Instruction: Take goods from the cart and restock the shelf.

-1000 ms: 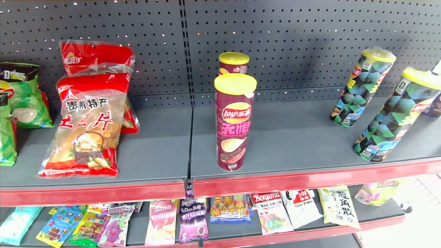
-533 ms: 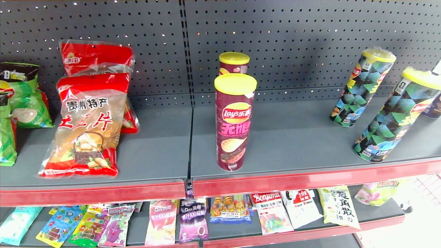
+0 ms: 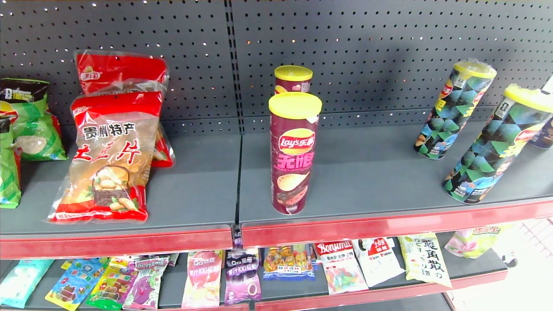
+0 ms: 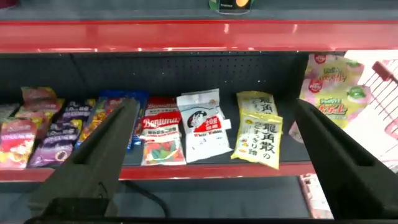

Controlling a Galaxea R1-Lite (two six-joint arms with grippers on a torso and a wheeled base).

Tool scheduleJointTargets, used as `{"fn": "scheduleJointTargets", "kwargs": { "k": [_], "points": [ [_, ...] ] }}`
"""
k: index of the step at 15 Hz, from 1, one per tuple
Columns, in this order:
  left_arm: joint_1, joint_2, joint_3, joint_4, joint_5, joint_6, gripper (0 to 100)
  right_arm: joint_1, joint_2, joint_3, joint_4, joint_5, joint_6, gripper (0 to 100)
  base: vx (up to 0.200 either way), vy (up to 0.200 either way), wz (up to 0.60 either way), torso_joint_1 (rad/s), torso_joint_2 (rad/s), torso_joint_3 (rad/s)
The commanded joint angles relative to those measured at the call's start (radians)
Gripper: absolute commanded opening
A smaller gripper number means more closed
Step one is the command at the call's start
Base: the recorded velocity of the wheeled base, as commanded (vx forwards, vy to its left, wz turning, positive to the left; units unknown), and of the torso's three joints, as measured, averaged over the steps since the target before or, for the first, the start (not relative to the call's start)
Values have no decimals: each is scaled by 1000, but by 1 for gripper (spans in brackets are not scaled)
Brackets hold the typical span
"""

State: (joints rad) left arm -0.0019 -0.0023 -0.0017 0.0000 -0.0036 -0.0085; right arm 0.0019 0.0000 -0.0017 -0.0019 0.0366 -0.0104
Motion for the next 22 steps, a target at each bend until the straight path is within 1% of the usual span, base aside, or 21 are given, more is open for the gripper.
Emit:
{"fn": "scheduleJointTargets", "kwargs": {
  "k": [1, 4, 8, 13, 22],
  "points": [
    [-1, 2, 0, 0, 1, -1, 100, 0, 0, 2, 0, -3, 21, 100, 0, 0, 0, 0, 0, 0],
    [0, 2, 0, 0, 1, -1, 100, 0, 0, 2, 2, -3, 10, 100, 0, 0, 0, 0, 0, 0],
    [0, 2, 0, 0, 1, 1, 100, 0, 0, 2, 2, -3, 10, 100, -200, 0, 0, 8, 6, 2],
    [0, 2, 0, 0, 1, 1, 100, 0, 0, 2, 2, -3, 9, 100, 0, 0, 0, 0, 0, 0],
    [0, 2, 0, 2, 1, 1, 100, 0, 0, 2, 2, -3, 7, 100, 0, -200, 0, 5, 3, 2]
  ]
}}
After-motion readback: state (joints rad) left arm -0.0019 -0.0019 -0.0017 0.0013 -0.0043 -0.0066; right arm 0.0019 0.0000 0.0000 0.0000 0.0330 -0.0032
